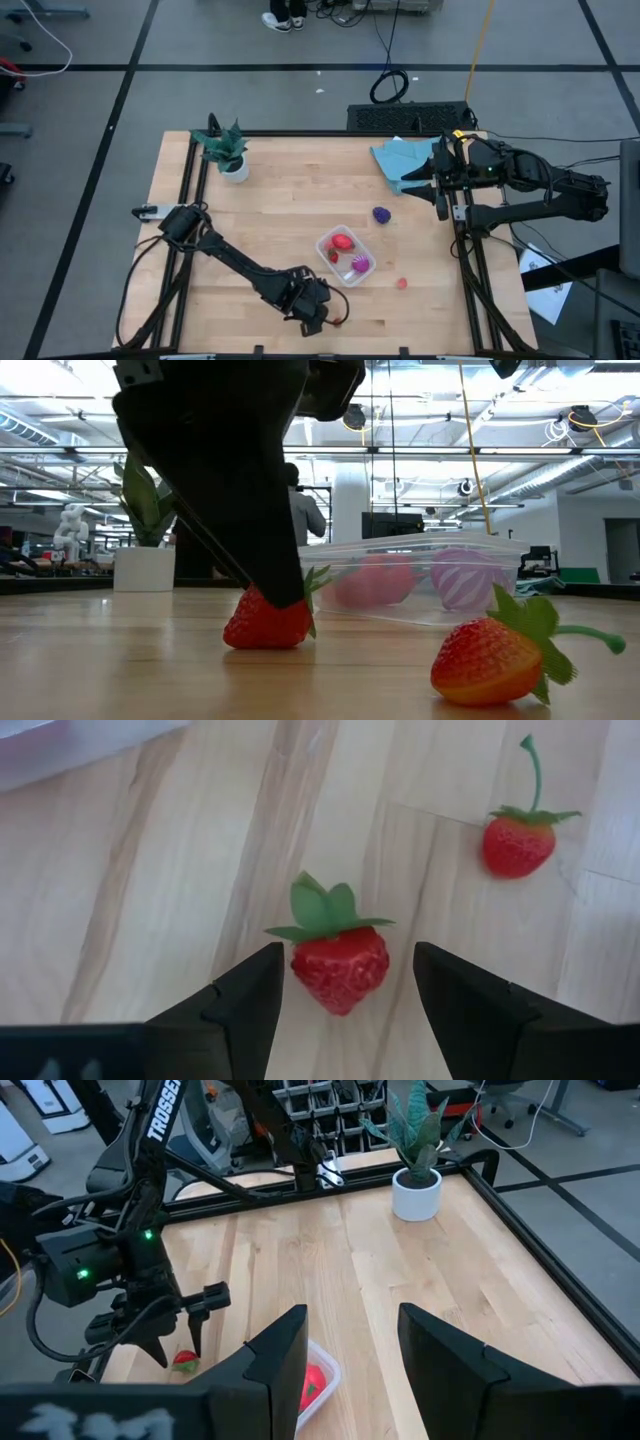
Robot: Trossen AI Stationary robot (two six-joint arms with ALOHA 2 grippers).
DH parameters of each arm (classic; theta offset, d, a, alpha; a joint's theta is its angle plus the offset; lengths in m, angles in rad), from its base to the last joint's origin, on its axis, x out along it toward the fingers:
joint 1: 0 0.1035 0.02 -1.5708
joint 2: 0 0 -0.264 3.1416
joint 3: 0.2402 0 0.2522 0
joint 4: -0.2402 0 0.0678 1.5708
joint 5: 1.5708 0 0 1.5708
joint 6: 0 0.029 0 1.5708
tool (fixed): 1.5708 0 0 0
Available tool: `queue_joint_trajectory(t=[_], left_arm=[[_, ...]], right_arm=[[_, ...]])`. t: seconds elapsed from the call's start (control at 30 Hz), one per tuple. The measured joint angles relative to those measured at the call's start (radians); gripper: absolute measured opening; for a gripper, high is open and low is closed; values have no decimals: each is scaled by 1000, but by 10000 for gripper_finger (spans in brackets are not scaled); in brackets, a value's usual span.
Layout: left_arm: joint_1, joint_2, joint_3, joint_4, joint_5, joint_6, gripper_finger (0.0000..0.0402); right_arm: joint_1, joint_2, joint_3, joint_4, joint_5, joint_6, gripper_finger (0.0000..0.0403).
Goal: Pick and placing Produce into tupperware
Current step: Put the top strawberry into the transparent container
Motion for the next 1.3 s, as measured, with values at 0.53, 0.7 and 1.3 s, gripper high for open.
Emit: queue_joint_trajectory(t=[0.53, 0.7, 1.3], left_arm=[[2, 41, 2, 27, 16, 42, 230], [2, 42, 2, 28, 9, 43, 230], [2, 44, 1, 30, 3, 72, 229]], right_arm=[[0, 0, 0, -4, 0, 0, 151], [0, 0, 0, -4, 0, 3, 151], [0, 0, 0, -4, 0, 8, 151]])
